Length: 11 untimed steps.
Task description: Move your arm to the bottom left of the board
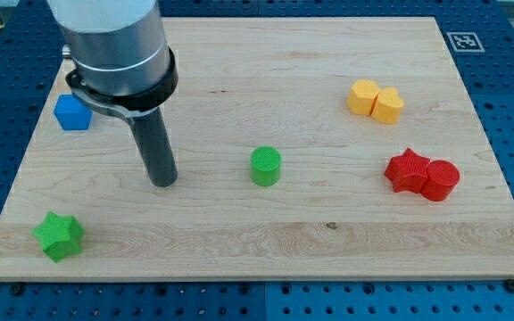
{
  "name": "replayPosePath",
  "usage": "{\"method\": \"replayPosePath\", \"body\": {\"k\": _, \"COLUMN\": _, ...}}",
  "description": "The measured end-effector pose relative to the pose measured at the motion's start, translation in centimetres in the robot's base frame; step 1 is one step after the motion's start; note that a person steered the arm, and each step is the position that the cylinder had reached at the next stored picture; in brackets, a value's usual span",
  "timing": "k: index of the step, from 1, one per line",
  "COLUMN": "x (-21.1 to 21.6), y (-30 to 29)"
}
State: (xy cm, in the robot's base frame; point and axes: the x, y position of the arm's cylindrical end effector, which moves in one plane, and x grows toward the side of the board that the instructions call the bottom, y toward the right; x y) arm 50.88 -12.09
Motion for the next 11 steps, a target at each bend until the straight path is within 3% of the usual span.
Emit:
{"method": "replayPosePath", "body": {"k": 2, "x": 0.0, "y": -6.3}}
{"method": "replayPosePath", "body": {"k": 5, "x": 0.0, "y": -7.8}}
{"method": "replayPosePath", "body": {"k": 7, "x": 0.0, "y": -14.9}}
{"method": "replayPosePath", "body": {"k": 9, "x": -0.1, "y": -18.3}}
{"method": "replayPosePath", "body": {"k": 11, "x": 4.3, "y": -17.8}}
